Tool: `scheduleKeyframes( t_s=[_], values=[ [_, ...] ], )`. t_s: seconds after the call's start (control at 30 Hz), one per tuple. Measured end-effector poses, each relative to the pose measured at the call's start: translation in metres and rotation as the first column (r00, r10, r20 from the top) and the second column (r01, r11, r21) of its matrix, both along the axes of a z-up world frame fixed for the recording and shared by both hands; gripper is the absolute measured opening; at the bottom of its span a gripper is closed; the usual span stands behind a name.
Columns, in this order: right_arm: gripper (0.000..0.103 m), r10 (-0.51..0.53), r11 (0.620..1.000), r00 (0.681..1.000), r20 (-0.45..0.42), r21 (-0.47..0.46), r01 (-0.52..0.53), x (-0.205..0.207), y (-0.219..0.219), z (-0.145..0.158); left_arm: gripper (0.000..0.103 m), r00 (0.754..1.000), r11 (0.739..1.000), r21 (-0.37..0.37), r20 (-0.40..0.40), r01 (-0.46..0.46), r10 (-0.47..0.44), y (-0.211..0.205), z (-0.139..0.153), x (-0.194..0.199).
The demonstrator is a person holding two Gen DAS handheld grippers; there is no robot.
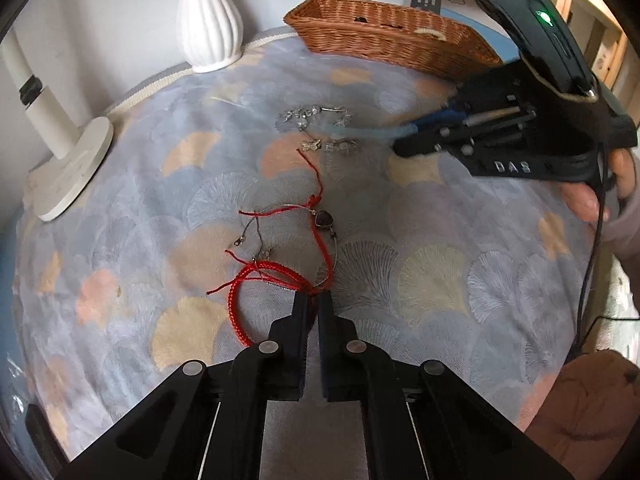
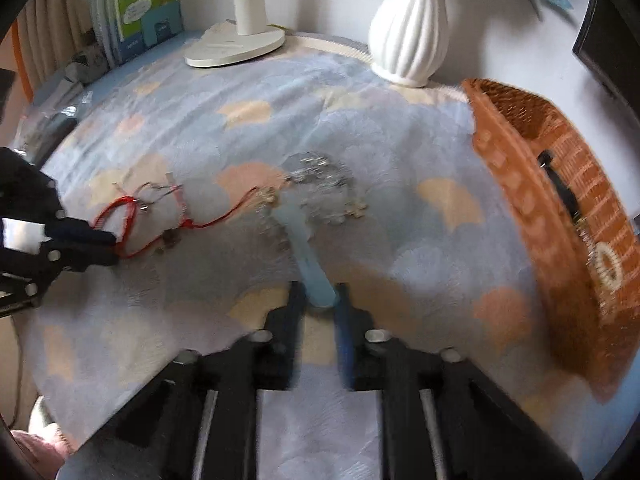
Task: Organize jewelry
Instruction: 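Lift the red bracelet with the left tool and the clip with the right tool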
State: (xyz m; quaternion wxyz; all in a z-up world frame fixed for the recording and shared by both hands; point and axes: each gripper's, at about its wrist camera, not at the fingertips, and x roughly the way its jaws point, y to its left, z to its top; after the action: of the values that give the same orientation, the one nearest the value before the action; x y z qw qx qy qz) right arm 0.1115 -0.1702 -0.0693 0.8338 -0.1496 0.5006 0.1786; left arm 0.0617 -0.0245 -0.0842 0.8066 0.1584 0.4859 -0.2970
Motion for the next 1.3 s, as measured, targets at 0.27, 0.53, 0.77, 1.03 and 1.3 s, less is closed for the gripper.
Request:
scheduleKeyframes(
  t_s=[0.27, 0.53, 0.77, 1.03, 1.3],
  values=[
    [0.015, -0.084, 0.982, 0.996, -0.026, 0.168, 0.087, -0.039, -0.023, 0.022, 0.004, 0.999, 0.944, -0.329, -0.025, -0.03, 0.023, 0.044, 0.044, -0.004],
    [0.015, -0.167, 0.948, 0.985, -0.034, 0.27, 0.17, -0.064, -0.046, 0.033, 0.014, 0.999, 0.951, -0.309, -0.047, -0.027, 0.013, 0.05, 0.051, -0.008],
    [0.015, -0.177, 0.933, 0.983, -0.049, 0.308, 0.183, -0.069, -0.056, 0.028, 0.021, 0.998, 0.998, -0.024, -0.005, 0.06, -0.06, 0.009, 0.015, -0.011],
    [0.015, -0.189, 0.921, 0.979, -0.077, 0.331, 0.204, -0.069, -0.061, 0.018, 0.023, 0.992, 0.991, 0.091, -0.08, 0.103, -0.096, 0.007, 0.005, -0.004],
    [0.015, -0.193, 0.918, 0.977, -0.093, 0.334, 0.213, -0.069, -0.061, 0.013, 0.025, 0.964, 0.983, -0.078, -0.2, 0.165, -0.177, -0.016, 0.01, -0.016]
  ],
)
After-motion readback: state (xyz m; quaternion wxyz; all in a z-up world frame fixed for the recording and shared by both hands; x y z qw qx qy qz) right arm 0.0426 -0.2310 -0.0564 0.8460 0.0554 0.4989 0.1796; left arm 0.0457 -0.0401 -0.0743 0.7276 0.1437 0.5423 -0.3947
